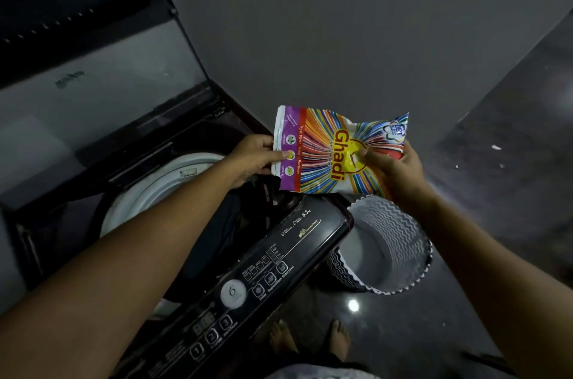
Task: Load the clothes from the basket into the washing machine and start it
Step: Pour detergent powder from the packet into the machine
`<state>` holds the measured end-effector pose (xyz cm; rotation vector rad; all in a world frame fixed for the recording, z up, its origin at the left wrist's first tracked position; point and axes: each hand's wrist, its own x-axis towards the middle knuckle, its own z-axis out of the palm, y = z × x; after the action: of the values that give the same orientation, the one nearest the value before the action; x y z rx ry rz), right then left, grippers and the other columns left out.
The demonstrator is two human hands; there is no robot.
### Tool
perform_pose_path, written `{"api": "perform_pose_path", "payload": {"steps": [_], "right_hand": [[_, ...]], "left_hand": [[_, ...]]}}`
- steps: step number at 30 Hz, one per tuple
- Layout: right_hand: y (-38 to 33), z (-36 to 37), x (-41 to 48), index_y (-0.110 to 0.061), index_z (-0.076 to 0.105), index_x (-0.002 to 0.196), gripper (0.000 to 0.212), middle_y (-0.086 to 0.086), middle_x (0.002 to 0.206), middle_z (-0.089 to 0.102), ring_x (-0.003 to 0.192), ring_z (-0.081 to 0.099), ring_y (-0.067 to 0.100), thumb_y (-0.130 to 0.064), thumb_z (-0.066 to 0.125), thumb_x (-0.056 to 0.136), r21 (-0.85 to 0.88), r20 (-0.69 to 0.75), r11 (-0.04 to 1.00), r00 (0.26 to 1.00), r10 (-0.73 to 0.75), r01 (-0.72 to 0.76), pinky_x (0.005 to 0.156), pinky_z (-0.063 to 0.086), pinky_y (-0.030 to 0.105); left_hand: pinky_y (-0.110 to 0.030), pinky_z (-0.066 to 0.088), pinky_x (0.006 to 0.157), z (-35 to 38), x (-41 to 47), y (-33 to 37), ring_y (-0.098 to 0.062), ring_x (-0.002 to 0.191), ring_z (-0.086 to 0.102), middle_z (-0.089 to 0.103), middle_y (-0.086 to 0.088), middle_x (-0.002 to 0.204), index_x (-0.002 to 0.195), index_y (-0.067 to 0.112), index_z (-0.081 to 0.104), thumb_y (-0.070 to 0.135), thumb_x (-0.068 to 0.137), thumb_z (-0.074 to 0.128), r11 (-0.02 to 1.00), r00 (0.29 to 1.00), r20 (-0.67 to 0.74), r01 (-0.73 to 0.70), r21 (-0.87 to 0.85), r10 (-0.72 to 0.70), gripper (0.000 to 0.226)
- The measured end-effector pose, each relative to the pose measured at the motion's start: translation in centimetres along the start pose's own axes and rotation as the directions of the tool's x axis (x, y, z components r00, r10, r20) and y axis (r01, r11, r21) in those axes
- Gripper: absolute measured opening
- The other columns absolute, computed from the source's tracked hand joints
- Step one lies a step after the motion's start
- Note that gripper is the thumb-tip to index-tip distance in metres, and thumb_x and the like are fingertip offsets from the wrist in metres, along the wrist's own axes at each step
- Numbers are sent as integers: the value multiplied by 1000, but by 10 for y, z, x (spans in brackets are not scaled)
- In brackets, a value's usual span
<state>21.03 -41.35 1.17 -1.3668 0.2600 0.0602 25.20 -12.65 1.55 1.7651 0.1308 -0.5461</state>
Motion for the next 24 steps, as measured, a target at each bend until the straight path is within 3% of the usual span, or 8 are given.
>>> {"api": "perform_pose_path", "payload": {"steps": [5, 7, 12, 19, 24], "right_hand": [[-1, 3, -5, -15, 65, 112, 41, 11, 105, 76, 96, 74, 31, 4, 79, 78, -81, -40, 996, 999, -34, 30, 89, 59, 51], [-2, 3, -7, -12, 64, 115, 43, 10, 105, 76, 94, 74, 28, 5, 78, 79, -91, -47, 995, 998, -44, 40, 87, 61, 46], [-6, 1, -9, -5, 60, 124, 50, 16, 110, 74, 94, 74, 33, 5, 78, 79, -83, -65, 996, 997, -40, 34, 81, 61, 46], [-13, 1, -13, -6, 57, 126, 50, 12, 108, 74, 92, 74, 27, 3, 77, 81, -103, -55, 994, 998, -38, 32, 76, 62, 38], [-15, 3, -12, -10, 59, 121, 47, 15, 112, 74, 99, 73, 35, 3, 77, 81, -93, -45, 995, 998, -42, 38, 81, 62, 46]], "left_hand": [[-47, 55, 98, -3, 4, -7, -20, 100, 74, 78, -4, 103, 117, 13, 69, 22, 89, 74, 1000, 1000, 24, 4, 10, -4, 29], [-50, 54, 99, -3, 4, -9, -21, 101, 74, 78, -3, 102, 115, 14, 70, 24, 89, 75, 1000, 1000, 28, -1, 22, 0, 29], [-48, 55, 98, 1, 6, -7, -19, 98, 74, 78, -4, 103, 116, 13, 70, 22, 89, 75, 1000, 999, 35, -27, 14, 26, 28], [-50, 53, 100, 4, 7, -9, -21, 100, 74, 78, -4, 102, 115, 13, 70, 24, 88, 76, 1000, 999, 29, -19, 19, 18, 30], [-52, 53, 100, 1, 8, -13, -20, 100, 74, 78, -2, 103, 114, 13, 70, 27, 85, 79, 1000, 1000, 17, -4, -2, 4, 34]]}}
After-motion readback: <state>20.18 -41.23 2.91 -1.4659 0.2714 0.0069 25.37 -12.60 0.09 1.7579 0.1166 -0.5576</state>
